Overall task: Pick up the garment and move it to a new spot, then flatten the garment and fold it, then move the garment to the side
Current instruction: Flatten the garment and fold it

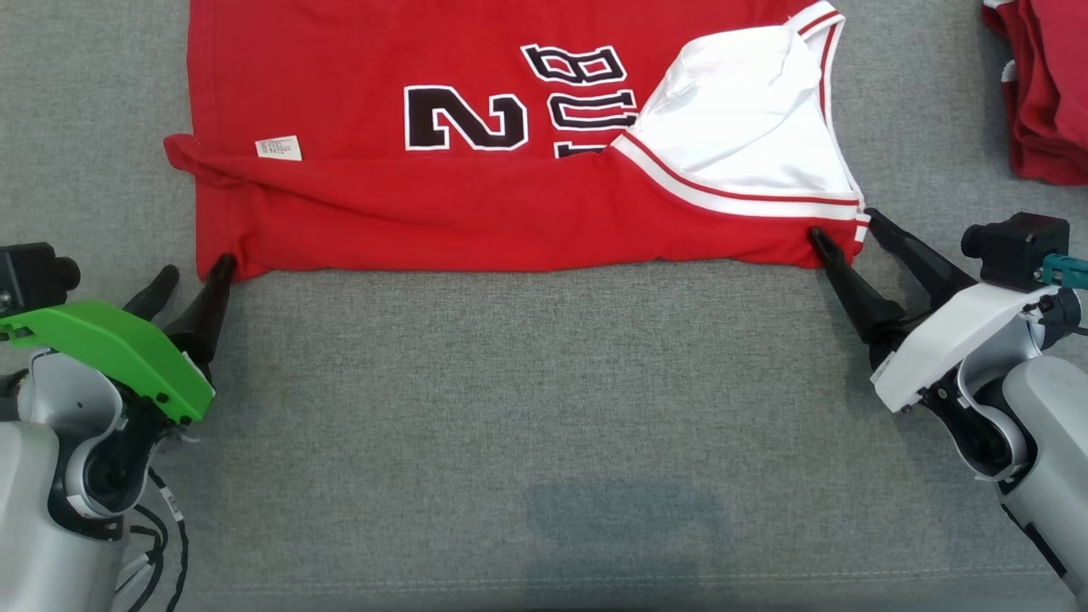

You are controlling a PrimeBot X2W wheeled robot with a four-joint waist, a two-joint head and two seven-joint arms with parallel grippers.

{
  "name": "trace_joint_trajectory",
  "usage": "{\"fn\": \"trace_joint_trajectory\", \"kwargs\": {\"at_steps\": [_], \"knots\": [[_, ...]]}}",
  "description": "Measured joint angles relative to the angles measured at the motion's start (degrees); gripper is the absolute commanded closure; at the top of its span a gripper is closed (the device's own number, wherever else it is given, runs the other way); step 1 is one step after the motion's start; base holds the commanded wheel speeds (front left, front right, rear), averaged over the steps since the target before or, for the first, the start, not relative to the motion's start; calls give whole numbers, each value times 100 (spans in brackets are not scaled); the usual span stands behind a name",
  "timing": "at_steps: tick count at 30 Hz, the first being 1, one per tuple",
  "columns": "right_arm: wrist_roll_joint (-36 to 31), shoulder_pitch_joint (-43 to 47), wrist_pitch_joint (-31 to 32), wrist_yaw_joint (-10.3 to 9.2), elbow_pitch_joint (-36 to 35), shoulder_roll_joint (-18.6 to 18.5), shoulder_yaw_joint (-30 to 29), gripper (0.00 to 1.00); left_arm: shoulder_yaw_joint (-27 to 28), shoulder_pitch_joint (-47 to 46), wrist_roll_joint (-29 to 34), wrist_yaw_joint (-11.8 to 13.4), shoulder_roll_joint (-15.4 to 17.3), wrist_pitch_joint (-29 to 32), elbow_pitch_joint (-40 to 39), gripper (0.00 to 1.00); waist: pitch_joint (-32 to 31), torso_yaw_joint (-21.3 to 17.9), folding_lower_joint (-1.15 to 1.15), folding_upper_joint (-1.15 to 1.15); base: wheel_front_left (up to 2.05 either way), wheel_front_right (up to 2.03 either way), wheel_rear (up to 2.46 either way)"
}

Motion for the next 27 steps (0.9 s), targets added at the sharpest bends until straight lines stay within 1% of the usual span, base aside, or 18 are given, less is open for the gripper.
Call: {"fn": "trace_joint_trajectory", "kwargs": {"at_steps": [5, 19, 20, 27], "knots": [[0, 0, -53, 0, 115, 27, -1, 0, -99, 0, 31, -92, -143, -143, 155, 0, -42, 44, 0, 0, 0, 0, 0], [7, 101, -49, 11, 194, 33, 115, 0, -127, -21, 81, -102, -283, -265, 526, 0, -212, 82, 0, 0, 0, 0, 0], [8, 101, -48, 12, 198, 35, 122, 0, -140, -32, 81, -132, -288, -265, 544, 0, -216, 80, 0, 0, 0, 0, 0], [16, 100, -24, 26, 214, 68, 162, 0, -261, -302, 81, -153, -368, -259, 756, 0, -242, 44, 0, 0, 0, 0, 0]]}}
